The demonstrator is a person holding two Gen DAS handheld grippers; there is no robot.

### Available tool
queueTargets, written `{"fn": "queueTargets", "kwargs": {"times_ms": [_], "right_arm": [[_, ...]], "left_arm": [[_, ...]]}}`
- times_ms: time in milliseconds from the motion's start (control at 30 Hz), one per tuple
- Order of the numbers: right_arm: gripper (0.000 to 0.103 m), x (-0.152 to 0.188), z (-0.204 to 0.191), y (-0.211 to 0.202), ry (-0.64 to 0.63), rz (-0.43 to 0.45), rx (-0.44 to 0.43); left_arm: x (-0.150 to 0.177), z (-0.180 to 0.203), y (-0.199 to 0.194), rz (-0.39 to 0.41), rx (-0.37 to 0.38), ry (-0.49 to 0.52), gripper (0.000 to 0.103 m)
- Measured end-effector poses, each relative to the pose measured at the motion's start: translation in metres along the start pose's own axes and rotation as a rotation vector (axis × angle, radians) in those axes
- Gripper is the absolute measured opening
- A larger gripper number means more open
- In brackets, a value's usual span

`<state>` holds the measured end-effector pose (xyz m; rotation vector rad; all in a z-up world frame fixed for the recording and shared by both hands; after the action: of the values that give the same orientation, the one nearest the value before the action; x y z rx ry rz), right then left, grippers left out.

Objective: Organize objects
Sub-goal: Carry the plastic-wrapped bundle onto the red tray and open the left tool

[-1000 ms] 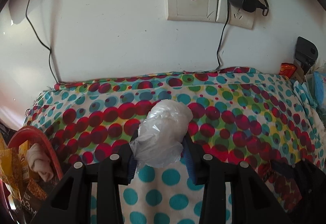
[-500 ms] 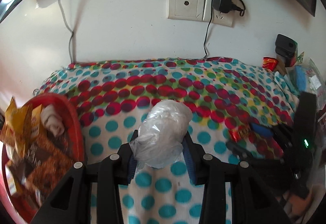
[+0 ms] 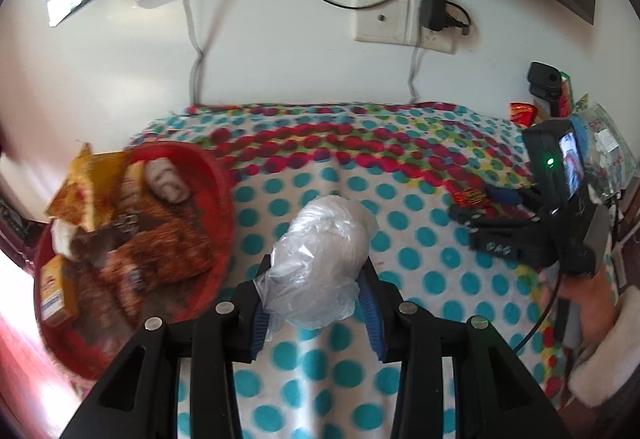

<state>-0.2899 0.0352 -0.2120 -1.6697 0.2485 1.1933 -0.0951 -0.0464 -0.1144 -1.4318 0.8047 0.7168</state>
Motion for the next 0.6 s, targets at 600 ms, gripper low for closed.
{"fn": "queueTargets", "kwargs": {"times_ms": [600], "right_arm": [[0.065,0.001,0.001,0.000,-0.008,0.001,-0.011]], "left_arm": [[0.022,-0.178,-0.051,0.038,-0.264,-0.241,0.040]]}}
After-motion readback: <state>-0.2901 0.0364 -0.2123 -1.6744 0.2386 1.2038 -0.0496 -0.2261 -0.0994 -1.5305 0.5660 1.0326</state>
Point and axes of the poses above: each gripper's, at about its wrist camera, not at the fingertips, and y roughly the way its jaws point, z to its right, x to its underside, the point moved 8 cm from there along y, roughly the way its jaws point, and after that the axes turned 15 degrees about z, right-handed, at the moved point
